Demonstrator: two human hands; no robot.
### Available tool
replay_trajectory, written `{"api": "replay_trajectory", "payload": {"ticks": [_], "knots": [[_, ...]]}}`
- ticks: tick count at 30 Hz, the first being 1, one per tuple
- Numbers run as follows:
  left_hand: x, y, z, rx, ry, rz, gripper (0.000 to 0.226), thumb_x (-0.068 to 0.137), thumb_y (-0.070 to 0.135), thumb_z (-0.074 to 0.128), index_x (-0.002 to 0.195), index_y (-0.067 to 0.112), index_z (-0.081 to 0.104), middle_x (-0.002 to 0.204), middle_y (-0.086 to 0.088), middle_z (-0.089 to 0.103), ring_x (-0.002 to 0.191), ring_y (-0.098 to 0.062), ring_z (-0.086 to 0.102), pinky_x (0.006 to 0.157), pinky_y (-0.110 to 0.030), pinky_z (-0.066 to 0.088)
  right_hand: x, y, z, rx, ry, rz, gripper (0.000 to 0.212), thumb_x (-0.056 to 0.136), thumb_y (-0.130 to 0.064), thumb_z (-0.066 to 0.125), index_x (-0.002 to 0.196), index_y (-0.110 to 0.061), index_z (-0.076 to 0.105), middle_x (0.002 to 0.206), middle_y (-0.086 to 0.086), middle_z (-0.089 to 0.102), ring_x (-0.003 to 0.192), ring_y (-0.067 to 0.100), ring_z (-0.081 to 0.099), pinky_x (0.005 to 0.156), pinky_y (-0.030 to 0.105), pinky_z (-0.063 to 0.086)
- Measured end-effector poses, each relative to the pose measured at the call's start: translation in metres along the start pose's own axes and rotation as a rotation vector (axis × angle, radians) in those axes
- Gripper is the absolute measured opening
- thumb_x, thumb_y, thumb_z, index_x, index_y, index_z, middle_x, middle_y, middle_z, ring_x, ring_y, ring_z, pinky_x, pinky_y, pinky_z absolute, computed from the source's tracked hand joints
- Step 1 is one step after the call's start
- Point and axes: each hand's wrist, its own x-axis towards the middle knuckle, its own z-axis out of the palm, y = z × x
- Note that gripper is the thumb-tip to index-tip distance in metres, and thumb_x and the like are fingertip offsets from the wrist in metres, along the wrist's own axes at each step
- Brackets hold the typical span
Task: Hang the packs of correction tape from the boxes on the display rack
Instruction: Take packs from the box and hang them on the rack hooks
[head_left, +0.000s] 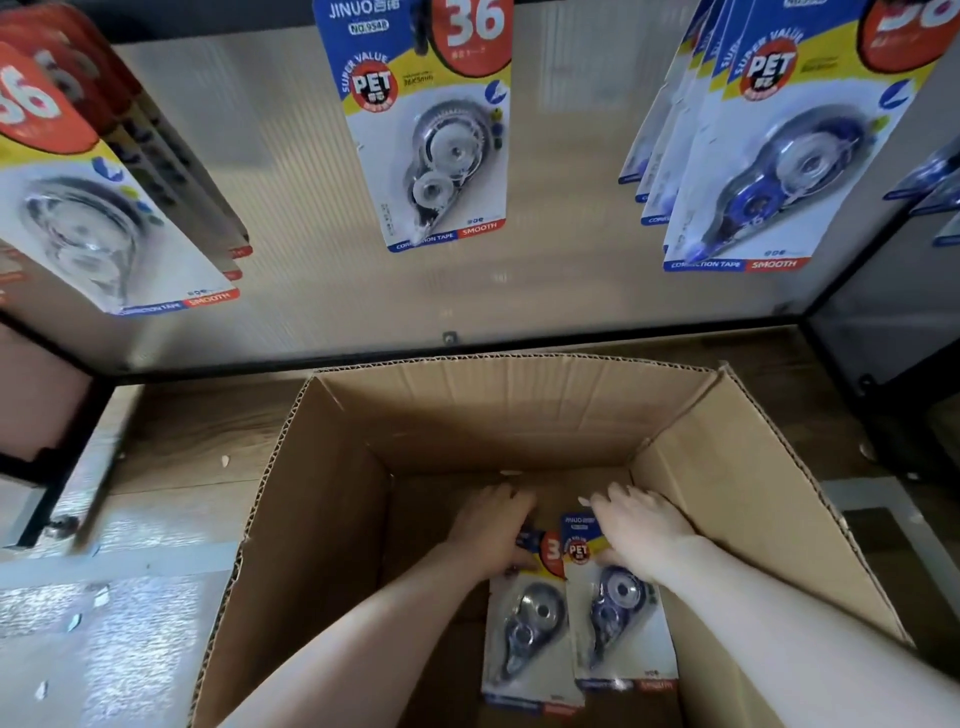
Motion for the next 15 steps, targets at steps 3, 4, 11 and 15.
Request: {"api": "replay_trajectory", "payload": {"ticks": [3, 4, 11, 15], "knots": [[-0.001, -0.003, -0.001, -0.030, -0.051, -0.037, 0.047, 0.075, 0.039, 0.073, 0.110, 0.013, 0.053, 0.118, -0.008, 0.049, 0.110, -0.026, 0.045, 0.075, -0.032, 0.034, 0.001, 0.000, 0.002, -0.024, 0.019, 0.017, 0.069, 0.083, -0.030, 0.067, 0.137, -0.010, 0.030, 0.130, 0.008, 0.046, 0.122, 0.025, 0.044, 0.099, 0.032, 0.034], [-0.002, -0.004, -0.001, -0.065, -0.070, -0.049, 0.041, 0.075, 0.036, 0.073, 0.104, 0.014, 0.054, 0.114, -0.008, 0.050, 0.106, -0.025, 0.047, 0.073, -0.031, 0.034, 0.002, -0.001, 0.002, -0.035, 0.015, 0.016, 0.072, 0.082, -0.029, 0.068, 0.139, -0.010, 0.029, 0.131, 0.008, 0.046, 0.122, 0.025, 0.044, 0.099, 0.032, 0.034], [-0.014, -0.021, -0.014, -0.435, -0.126, -0.084, 0.023, 0.081, 0.017, 0.067, 0.100, 0.018, 0.053, 0.101, 0.001, 0.051, 0.087, -0.012, 0.049, 0.057, -0.020, 0.038, -0.002, 0.002, -0.006, 0.027, -0.124, -0.050, 0.055, 0.080, -0.024, 0.070, 0.129, -0.015, 0.044, 0.131, 0.008, 0.048, 0.124, 0.026, 0.043, 0.101, 0.034, 0.032], [-0.019, -0.027, -0.033, -0.636, -0.078, -0.083, 0.028, 0.085, 0.012, 0.063, 0.112, 0.013, 0.061, 0.098, -0.001, 0.058, 0.083, -0.007, 0.053, 0.058, -0.009, 0.040, -0.010, 0.009, -0.019, 0.250, -0.125, -0.065, 0.030, 0.072, -0.031, 0.073, 0.076, -0.029, 0.044, 0.095, -0.002, 0.059, 0.089, 0.019, 0.055, 0.059, 0.026, 0.036]]}}
